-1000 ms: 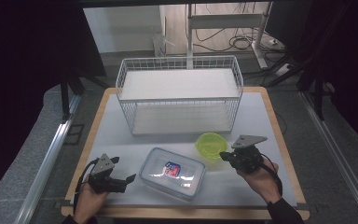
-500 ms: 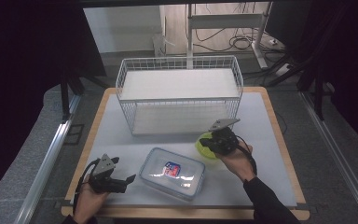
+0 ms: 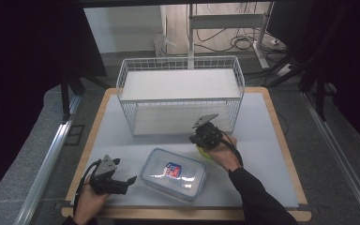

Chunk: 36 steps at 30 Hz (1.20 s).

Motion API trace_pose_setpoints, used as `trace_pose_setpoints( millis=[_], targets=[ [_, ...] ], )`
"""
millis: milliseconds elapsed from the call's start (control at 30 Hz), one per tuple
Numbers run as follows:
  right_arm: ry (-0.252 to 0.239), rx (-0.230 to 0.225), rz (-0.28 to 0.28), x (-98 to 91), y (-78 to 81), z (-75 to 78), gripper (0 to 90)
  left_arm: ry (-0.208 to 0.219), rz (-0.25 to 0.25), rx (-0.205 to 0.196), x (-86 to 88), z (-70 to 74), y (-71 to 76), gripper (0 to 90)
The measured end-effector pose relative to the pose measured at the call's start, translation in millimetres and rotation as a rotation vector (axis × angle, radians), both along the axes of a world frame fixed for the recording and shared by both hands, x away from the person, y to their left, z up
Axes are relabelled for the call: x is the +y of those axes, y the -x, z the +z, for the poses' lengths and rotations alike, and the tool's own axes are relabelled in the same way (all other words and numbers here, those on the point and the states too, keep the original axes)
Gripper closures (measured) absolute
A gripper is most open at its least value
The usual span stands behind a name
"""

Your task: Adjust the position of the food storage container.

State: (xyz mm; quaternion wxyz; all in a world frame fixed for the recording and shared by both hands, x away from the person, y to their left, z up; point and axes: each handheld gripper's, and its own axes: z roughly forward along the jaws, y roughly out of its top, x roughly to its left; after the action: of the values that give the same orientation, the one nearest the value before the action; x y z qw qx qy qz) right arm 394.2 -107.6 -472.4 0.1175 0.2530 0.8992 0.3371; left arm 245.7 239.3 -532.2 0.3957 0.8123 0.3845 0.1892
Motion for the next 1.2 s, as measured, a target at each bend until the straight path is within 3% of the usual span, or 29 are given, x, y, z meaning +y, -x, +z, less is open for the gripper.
trace_pose_setpoints(
  millis=[300, 700, 1200],
  targets=[
    [0.003, 0.047, -0.002, -8.9, 3.4, -2.8, 89.7, -0.005, -0.006, 0.009, -1.4, -1.0, -0.2, 6.5],
    [0.018, 0.050, 0.003, -33.7, 21.5, -0.7, 89.7, -0.011, -0.012, 0.017, -2.9, -2.2, -0.4, 6.5],
    [0.001, 0.045, -0.080, -80.7, 38.0, -1.8, 89.7, -0.015, -0.014, 0.018, -3.6, -2.3, -0.5, 6.5]
  ],
)
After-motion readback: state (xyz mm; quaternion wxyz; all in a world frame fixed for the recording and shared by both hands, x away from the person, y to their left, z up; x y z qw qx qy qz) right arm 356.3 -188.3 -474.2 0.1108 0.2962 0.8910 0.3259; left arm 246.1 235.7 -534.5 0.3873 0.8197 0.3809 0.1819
